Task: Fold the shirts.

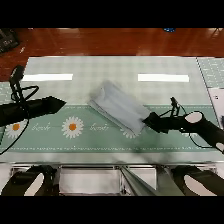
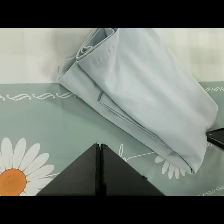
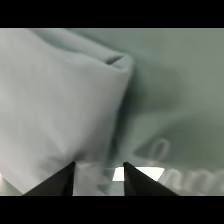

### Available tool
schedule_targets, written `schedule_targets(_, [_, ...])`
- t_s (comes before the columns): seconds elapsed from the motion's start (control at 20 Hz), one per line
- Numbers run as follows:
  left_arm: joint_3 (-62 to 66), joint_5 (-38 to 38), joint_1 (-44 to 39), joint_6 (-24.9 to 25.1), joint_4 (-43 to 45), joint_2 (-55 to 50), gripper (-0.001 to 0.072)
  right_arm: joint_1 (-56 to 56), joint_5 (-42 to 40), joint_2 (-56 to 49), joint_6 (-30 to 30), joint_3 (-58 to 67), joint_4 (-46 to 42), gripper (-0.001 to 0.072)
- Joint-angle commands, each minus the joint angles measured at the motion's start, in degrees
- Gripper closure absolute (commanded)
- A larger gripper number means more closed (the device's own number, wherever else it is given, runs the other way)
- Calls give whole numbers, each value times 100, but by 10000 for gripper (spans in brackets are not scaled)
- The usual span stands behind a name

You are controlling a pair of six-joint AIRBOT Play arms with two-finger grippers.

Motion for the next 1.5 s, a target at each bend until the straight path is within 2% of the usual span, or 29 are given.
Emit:
schedule_targets(0.0, [-2, 2, 2, -4, -2, 2, 686, 374, -131, -868, -1119, 262, 1604, 342])
schedule_targets(0.05, [-2, 2, 2, -4, -2, 2, 686, 483, -68, -1104, -1266, 516, 1775, 352])
schedule_targets(0.1, [-2, 2, 2, -4, -2, 2, 686, 608, 52, -1364, -1331, 868, 1790, 431])
schedule_targets(0.2, [-2, 2, 2, -4, -2, 2, 686, 828, 411, -1770, -1731, 1661, 1788, 689])
schedule_targets(0.3, [-2, 2, 2, -4, 0, -11, 686, 940, 732, -1917, -1742, 2636, 1497, 690])
schedule_targets(0.4, [-4, 2, 2, -2, 0, -46, 686, 929, 962, -1908, -1093, 3797, 643, 690])
schedule_targets(0.55, [-13, 2, 0, -4, -7, -122, 686, 920, 1416, -1910, 72, 5652, -1198, 690])
schedule_targets(0.65, [-76, 0, 0, -7, -4, -146, 686, 817, 1996, -1908, 544, 6787, -2116, 690])
schedule_targets(0.8, [-227, 2, 2, -4, -4, -162, 686, 343, 2959, -1895, 706, 7925, -2426, 690])
schedule_targets(1.1, [-284, 66, 2, 0, 0, -164, 686, -1388, 4330, -1305, 761, 8345, -2439, 690])
schedule_targets(1.25, [-284, 111, 2, -2, -2, -164, 686, -2315, 4699, -962, 868, 8345, -2837, 690])
schedule_targets(1.45, [-284, 127, 2, 0, -2, -164, 686, -3705, 5342, -625, 920, 8004, -2874, 690])
